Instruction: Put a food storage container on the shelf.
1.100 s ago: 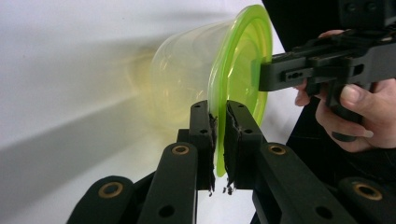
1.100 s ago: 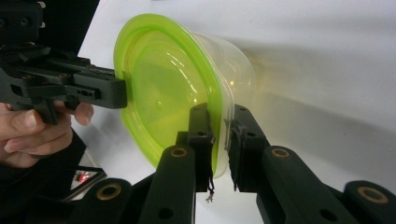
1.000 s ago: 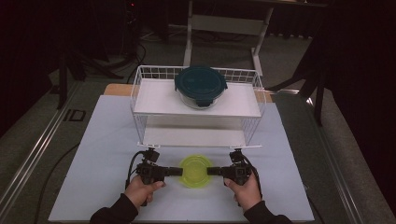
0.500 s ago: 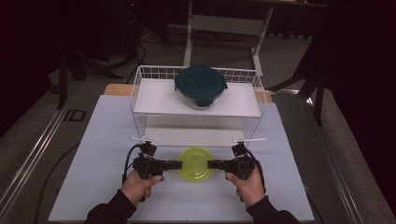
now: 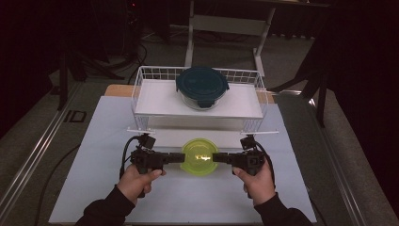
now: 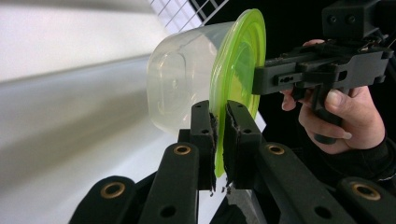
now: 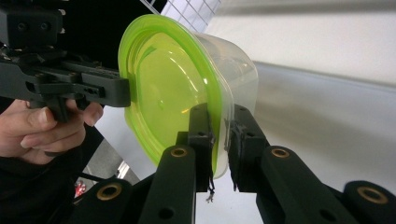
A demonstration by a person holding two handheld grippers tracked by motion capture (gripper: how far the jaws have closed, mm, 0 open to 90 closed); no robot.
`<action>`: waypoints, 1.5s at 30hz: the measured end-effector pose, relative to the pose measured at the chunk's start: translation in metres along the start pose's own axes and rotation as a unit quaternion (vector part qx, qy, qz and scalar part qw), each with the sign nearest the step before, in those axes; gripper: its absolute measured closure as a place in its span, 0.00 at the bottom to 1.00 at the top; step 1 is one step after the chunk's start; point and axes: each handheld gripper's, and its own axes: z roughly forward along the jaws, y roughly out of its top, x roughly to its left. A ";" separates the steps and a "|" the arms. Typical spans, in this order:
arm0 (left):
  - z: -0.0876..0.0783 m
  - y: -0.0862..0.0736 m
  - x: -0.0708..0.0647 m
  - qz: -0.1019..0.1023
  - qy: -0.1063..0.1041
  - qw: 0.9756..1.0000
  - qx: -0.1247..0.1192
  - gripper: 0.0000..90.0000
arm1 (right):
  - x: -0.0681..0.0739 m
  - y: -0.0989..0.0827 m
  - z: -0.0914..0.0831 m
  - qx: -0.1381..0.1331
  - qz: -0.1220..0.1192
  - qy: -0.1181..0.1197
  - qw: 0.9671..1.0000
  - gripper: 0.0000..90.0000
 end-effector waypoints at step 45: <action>-0.047 0.162 -0.060 0.056 0.017 0.996 -0.073 0.92 | 0.055 0.157 -0.062 -0.090 -0.035 -0.029 0.995 0.89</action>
